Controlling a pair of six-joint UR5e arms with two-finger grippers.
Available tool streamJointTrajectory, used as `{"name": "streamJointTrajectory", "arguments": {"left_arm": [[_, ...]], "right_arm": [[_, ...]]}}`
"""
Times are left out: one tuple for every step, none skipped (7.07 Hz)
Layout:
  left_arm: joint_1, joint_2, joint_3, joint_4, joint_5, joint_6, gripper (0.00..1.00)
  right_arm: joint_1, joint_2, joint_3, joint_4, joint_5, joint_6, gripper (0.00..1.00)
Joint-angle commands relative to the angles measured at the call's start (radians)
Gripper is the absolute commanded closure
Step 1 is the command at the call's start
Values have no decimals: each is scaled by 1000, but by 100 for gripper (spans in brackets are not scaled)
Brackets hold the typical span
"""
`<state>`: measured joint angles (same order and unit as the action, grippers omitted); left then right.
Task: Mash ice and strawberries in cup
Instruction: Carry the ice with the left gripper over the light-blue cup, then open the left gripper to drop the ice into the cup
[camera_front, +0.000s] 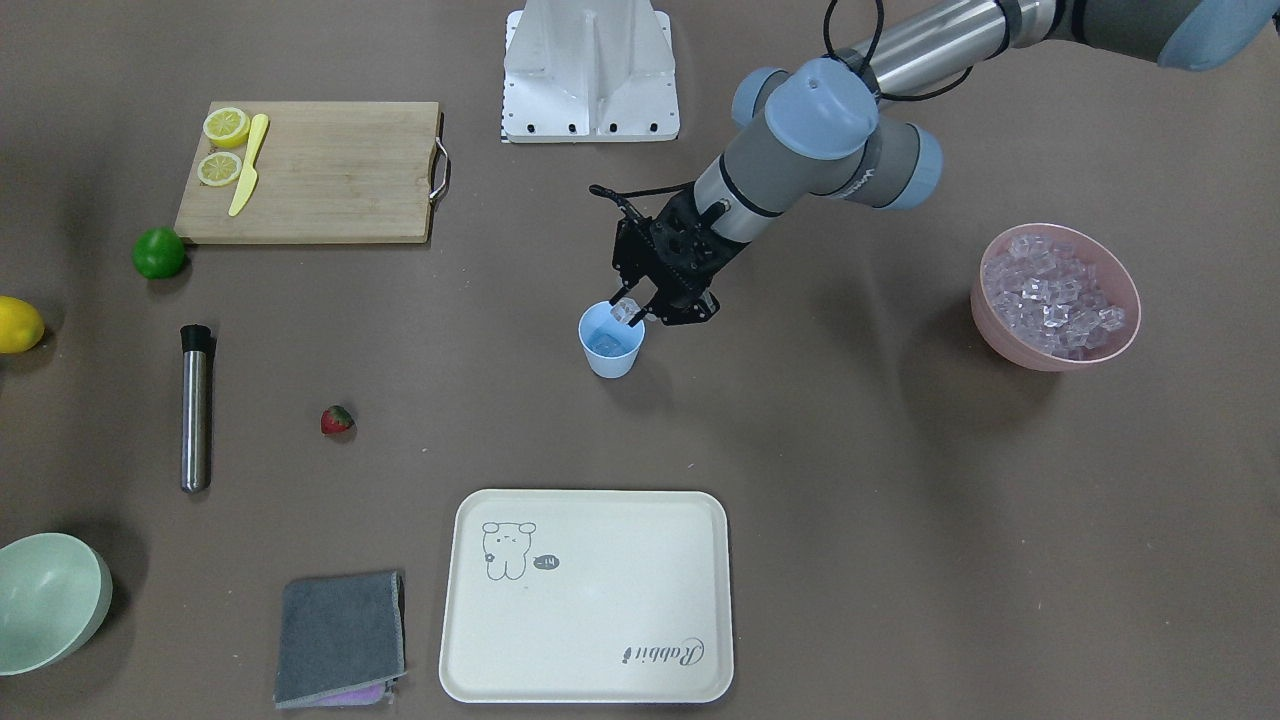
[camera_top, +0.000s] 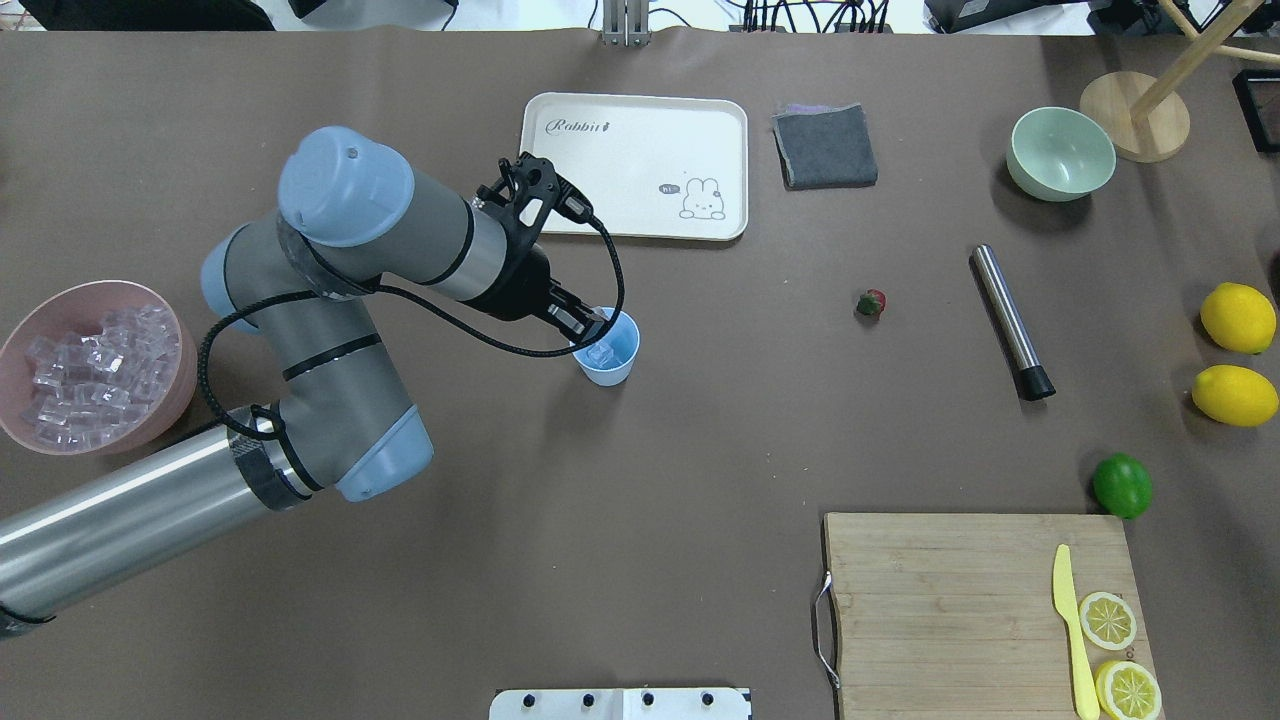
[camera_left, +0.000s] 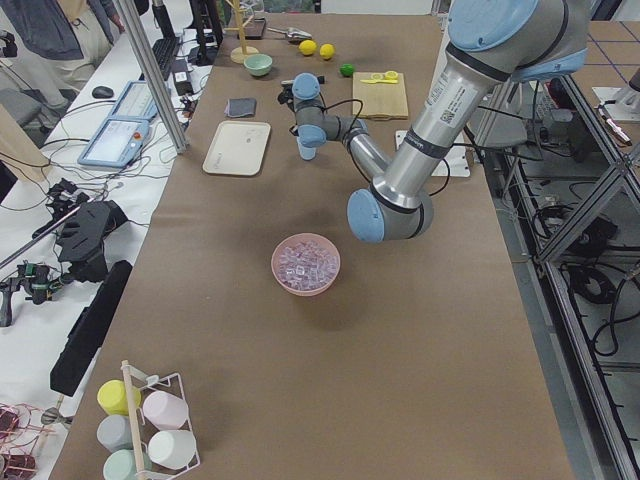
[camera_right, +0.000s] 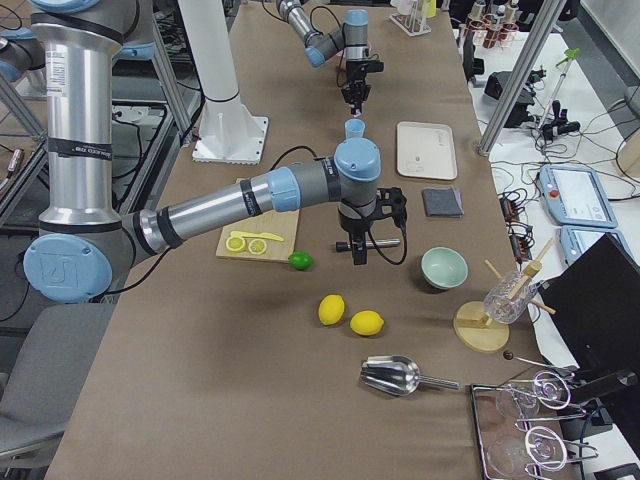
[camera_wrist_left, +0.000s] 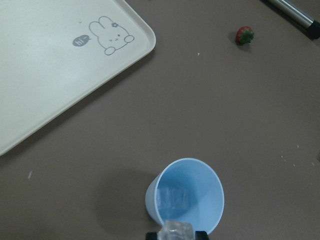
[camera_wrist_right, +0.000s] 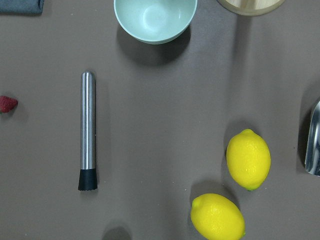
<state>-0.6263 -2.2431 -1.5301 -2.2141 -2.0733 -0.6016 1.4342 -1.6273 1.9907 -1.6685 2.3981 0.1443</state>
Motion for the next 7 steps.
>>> {"name": "streamJointTrajectory", "arguments": {"left_arm": [[14, -7, 18, -16, 19, -12, 100], [14, -6, 19, -18, 19, -12, 100], [16, -6, 22, -22, 19, -12, 100], [16, -6, 36, -30, 19, -10, 70], [16, -3, 48, -71, 19, -10, 31], [16, -1, 65, -108, 21, -9, 7], [16, 0, 64, -117, 21, -13, 3]], "right_arm": [[0, 1, 2, 1, -1, 0, 0], [0, 1, 11, 1, -1, 0, 0], [0, 1, 13, 1, -2, 0, 0], [0, 1, 11, 1, -2, 0, 0], [0, 1, 19, 1, -2, 0, 0], [0, 0, 25, 0, -1, 0, 0], [0, -2, 26, 0, -1, 0, 0]]}}
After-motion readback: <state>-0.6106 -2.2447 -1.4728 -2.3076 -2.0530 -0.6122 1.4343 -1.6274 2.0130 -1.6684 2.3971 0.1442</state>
